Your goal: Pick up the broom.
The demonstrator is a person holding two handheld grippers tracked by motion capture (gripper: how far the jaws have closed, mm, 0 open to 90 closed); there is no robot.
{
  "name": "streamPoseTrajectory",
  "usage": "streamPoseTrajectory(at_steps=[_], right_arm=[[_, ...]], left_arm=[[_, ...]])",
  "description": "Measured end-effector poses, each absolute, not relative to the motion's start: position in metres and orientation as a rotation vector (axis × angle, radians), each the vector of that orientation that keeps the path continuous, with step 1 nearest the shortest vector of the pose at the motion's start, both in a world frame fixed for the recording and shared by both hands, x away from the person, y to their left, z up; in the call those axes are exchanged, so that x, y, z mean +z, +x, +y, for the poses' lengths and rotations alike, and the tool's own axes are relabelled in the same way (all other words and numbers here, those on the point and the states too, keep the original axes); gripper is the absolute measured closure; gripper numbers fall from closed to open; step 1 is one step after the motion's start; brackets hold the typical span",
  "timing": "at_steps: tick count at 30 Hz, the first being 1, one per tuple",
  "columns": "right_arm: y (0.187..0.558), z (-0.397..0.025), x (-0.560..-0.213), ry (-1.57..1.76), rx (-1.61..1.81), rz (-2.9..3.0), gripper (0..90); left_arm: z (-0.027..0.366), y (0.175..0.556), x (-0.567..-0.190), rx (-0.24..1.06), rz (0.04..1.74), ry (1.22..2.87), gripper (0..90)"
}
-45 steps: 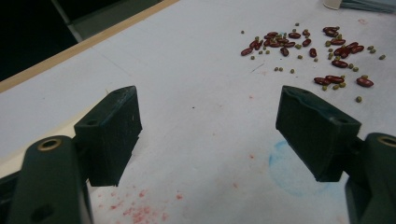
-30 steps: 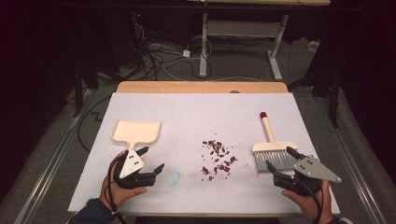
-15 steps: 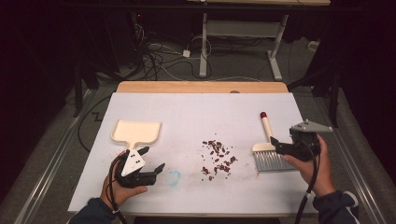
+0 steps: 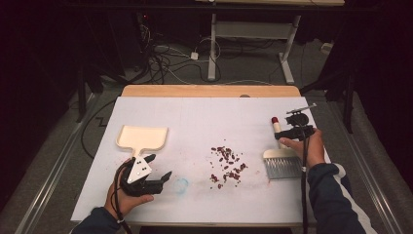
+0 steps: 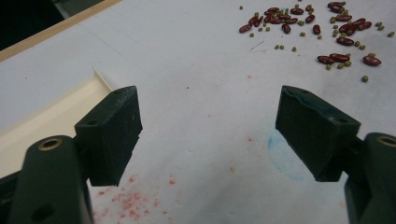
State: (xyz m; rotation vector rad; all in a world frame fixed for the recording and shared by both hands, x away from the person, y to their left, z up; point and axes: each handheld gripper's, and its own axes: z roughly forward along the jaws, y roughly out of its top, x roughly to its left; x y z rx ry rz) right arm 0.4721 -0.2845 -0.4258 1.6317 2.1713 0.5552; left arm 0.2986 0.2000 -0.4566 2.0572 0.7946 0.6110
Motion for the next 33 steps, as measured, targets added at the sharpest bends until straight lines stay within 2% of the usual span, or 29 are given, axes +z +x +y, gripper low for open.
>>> streamPoseTrajectory(at_steps=[5,8,9,10,11,13,26,33], right_arm=[[0.490,-0.275,-0.442,1.677,0.454,2.203,39.8],[0.494,-0.276,-0.447,1.702,0.471,2.190,42.7],[0.496,-0.276,-0.446,1.720,0.483,2.180,48.6],[0.496,-0.276,-0.446,1.720,0.483,2.180,48.6],[0.497,-0.275,-0.446,1.710,0.487,2.185,58.0],[0.498,-0.274,-0.445,1.708,0.479,2.190,65.3],[0.499,-0.272,-0.445,1.719,0.491,2.174,69.9],[0.478,-0.280,-0.432,1.618,0.705,2.131,70.0]], left_arm=[[0.200,0.298,-0.457,0.612,0.790,2.064,22.0],[0.200,0.297,-0.457,0.614,0.785,2.071,22.2],[0.200,0.298,-0.457,0.612,0.785,2.073,22.2],[0.200,0.298,-0.457,0.612,0.785,2.073,22.2],[0.200,0.298,-0.457,0.611,0.785,2.073,22.3],[0.201,0.299,-0.457,0.609,0.790,2.072,22.4],[0.201,0.296,-0.457,0.608,0.784,2.074,22.7],[0.203,0.294,-0.456,0.619,0.790,2.069,22.8]])
